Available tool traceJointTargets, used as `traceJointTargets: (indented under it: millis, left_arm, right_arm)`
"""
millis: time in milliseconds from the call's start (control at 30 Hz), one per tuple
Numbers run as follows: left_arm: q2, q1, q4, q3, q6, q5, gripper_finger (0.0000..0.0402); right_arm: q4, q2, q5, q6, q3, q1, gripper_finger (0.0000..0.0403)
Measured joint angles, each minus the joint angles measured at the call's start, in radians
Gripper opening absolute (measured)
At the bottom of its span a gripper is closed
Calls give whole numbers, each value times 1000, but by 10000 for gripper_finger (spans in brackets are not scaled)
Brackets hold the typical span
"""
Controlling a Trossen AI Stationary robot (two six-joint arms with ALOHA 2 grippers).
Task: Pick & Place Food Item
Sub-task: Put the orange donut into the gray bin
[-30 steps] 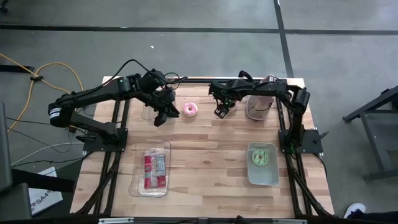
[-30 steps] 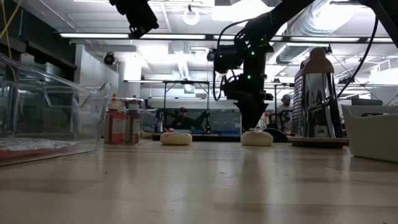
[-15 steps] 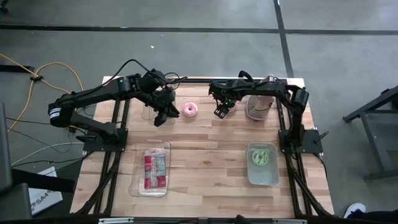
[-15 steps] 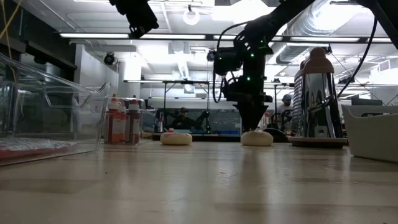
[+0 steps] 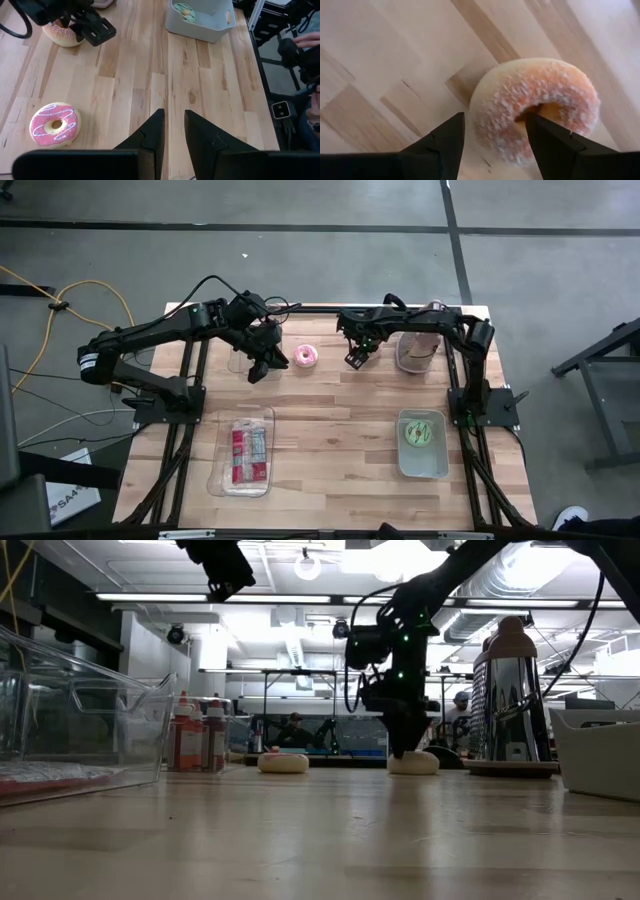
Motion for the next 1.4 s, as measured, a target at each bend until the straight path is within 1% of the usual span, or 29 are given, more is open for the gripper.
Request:
traceJointTargets:
  millis: [233, 767, 867, 1133, 1400]
  left_arm:
    - [0, 0, 0, 0, 0, 0, 70]
    - [0, 0, 0, 0, 0, 0, 70]
    - [0, 0, 0, 0, 0, 0, 70]
    - [0, 0, 0, 0, 0, 0, 70]
    - [0, 0, 0, 0, 0, 0, 70]
  right_arm:
    - [2, 31, -24, 6, 0, 0, 199]
    - [4, 31, -21, 26, 0, 0, 198]
    - [4, 31, -20, 28, 0, 0, 188]
    - [4, 31, -21, 28, 0, 0, 146]
    - [4, 31, -21, 28, 0, 0, 140]
